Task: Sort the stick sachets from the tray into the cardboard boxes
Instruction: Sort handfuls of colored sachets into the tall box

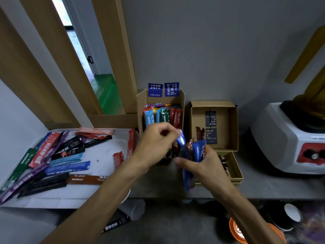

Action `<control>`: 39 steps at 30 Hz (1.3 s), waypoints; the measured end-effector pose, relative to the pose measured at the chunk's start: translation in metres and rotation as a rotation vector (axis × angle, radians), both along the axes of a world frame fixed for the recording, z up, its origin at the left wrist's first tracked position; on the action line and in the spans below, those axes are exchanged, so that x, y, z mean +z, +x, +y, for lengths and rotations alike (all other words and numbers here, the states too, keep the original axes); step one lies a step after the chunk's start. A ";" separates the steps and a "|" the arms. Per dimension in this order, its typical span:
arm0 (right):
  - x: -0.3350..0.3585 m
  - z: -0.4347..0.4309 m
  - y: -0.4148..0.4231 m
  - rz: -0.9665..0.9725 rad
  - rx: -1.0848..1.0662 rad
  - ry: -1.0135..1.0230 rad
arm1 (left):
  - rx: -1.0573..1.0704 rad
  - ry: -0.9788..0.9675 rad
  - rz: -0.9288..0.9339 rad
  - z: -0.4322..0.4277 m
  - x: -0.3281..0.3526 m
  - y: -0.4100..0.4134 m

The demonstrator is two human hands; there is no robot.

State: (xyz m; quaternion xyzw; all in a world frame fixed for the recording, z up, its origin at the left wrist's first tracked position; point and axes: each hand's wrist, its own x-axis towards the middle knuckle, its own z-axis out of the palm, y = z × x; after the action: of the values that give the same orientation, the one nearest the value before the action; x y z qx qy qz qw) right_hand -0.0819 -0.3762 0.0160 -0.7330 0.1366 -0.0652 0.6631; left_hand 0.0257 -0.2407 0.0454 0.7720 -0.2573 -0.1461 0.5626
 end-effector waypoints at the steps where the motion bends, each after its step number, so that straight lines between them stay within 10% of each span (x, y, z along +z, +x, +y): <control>1: -0.002 0.000 -0.002 0.026 0.002 -0.017 | 0.078 -0.054 0.050 0.002 0.001 0.004; 13: -0.005 0.004 -0.005 0.096 0.251 0.660 | -0.018 -0.265 0.206 0.012 0.000 0.021; 20: -0.011 0.004 -0.001 0.040 0.072 0.139 | 0.112 -0.218 0.169 0.012 -0.003 0.025; 39: -0.016 0.008 0.006 0.037 -0.030 0.183 | 0.039 -0.086 0.123 0.014 -0.019 0.011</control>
State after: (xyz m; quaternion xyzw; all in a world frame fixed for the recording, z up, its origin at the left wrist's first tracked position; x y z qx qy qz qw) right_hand -0.0763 -0.3681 0.0000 -0.6683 0.1653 -0.0487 0.7236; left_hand 0.0370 -0.2271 0.0260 0.7414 -0.2134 -0.1712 0.6128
